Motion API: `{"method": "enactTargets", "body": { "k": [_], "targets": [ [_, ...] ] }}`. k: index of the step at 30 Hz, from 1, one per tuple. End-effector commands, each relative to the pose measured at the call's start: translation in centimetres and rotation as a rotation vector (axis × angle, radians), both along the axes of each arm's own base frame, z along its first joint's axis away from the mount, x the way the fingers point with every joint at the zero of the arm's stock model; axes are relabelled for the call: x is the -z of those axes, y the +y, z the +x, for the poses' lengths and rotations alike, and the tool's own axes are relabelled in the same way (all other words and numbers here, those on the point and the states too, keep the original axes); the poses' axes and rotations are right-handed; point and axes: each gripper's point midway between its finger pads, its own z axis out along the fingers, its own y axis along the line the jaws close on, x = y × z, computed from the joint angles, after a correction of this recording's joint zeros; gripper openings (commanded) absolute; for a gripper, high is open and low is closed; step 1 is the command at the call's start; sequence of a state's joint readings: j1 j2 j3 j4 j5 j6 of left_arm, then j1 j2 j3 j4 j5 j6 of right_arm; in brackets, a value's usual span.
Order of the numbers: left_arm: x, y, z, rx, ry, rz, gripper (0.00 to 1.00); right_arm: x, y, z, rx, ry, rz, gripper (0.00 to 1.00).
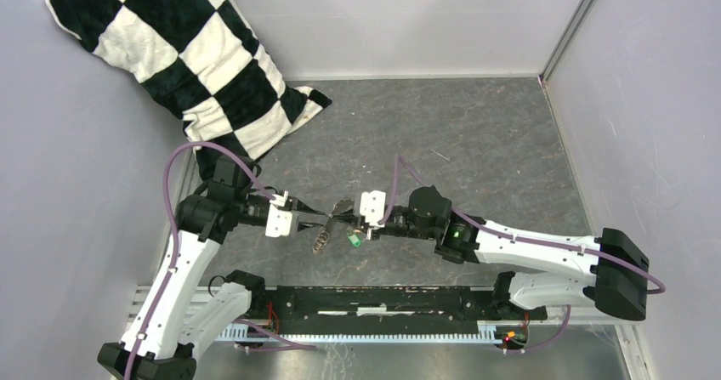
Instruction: Put the keys on the keyring
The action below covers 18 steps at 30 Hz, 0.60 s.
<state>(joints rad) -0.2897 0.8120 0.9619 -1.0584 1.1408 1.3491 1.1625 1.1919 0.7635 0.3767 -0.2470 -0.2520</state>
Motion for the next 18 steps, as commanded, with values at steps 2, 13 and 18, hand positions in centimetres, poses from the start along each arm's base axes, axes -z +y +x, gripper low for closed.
{"method": "enactTargets", "body": {
  "k": [2, 13, 18],
  "targets": [
    [-2.9, -0.9, -0.7, 0.001, 0.088, -0.094, 0.34, -5.2, -0.3, -0.6, -0.022, 0.002, 0.244, 0.0],
    [-3.5, -1.2, -0.7, 0.003, 0.122, -0.123, 0.27, -6.1, -0.2, -1.1, -0.054, 0.009, 0.317, 0.0],
    [-3.8, -1.2, -0.6, -0.006, 0.112, -0.124, 0.19, -5.7, 0.2, -1.1, -0.061, 0.015, 0.303, 0.0]
  ]
}}
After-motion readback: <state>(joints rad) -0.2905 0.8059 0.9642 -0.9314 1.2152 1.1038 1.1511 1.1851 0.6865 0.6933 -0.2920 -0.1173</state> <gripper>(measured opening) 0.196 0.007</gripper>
